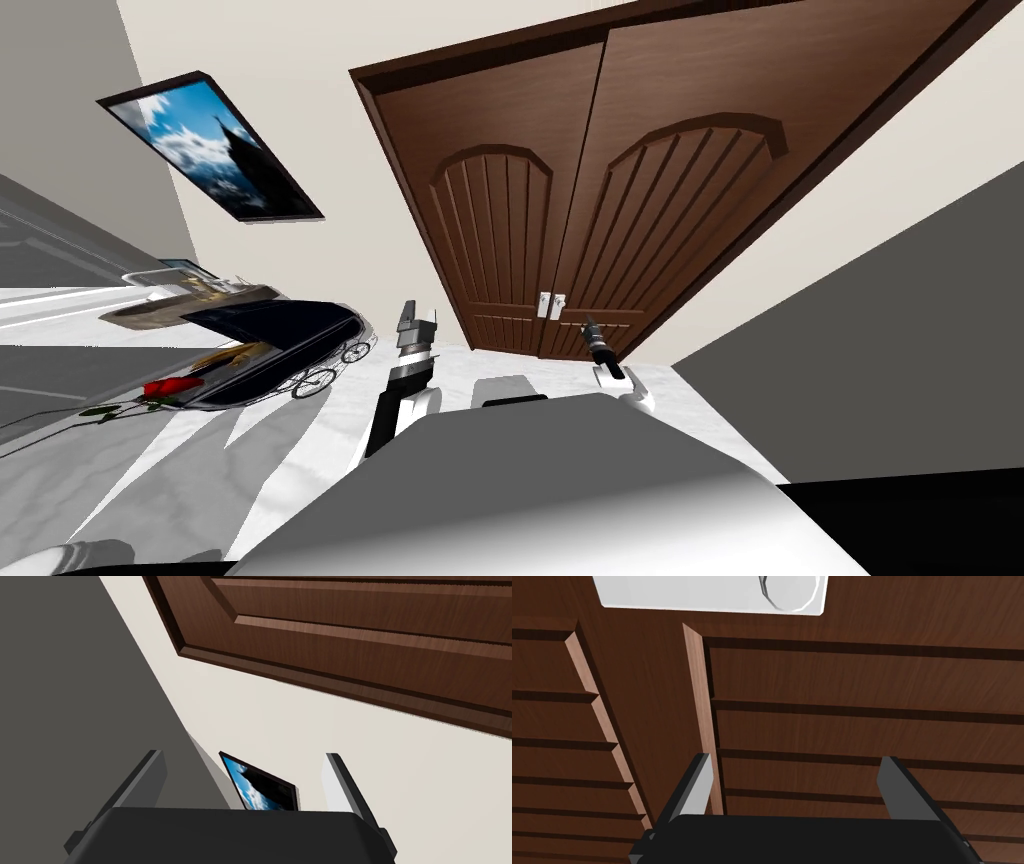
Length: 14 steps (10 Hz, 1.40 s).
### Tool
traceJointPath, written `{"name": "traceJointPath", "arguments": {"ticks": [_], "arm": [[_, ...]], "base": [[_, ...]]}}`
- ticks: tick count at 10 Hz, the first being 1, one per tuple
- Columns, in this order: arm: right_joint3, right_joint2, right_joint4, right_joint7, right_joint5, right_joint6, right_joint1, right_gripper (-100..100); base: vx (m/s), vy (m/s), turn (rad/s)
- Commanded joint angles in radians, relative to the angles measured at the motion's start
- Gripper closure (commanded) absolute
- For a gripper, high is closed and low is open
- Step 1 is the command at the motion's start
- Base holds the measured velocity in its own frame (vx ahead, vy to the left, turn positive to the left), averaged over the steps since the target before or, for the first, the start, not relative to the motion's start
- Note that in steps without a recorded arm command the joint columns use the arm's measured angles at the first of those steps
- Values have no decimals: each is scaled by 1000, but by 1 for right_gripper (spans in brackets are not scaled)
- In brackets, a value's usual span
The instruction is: Pull the door open
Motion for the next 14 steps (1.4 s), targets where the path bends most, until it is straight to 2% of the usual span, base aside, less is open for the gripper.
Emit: {"name": "traceJointPath", "arguments": {"ticks": [1,3,5,7,8,9,10,14], "arm": [[-28,-9,12,7,-4,6,9,-100],[-38,-10,20,12,-6,7,6,-100],[-28,-1,20,16,-4,5,-14,-100],[2,18,11,17,0,-1,-44,-100],[8,21,9,18,1,-2,-50,-100],[3,18,1,15,0,5,-41,-100],[3,18,1,15,0,5,-41,100],[3,18,1,15,0,5,-41,100]], "base": [[95,-109,-107],[156,-101,-19],[238,-26,92],[215,102,180],[206,145,135],[89,62,19],[-8,-4,-18],[-22,-11,13]]}}
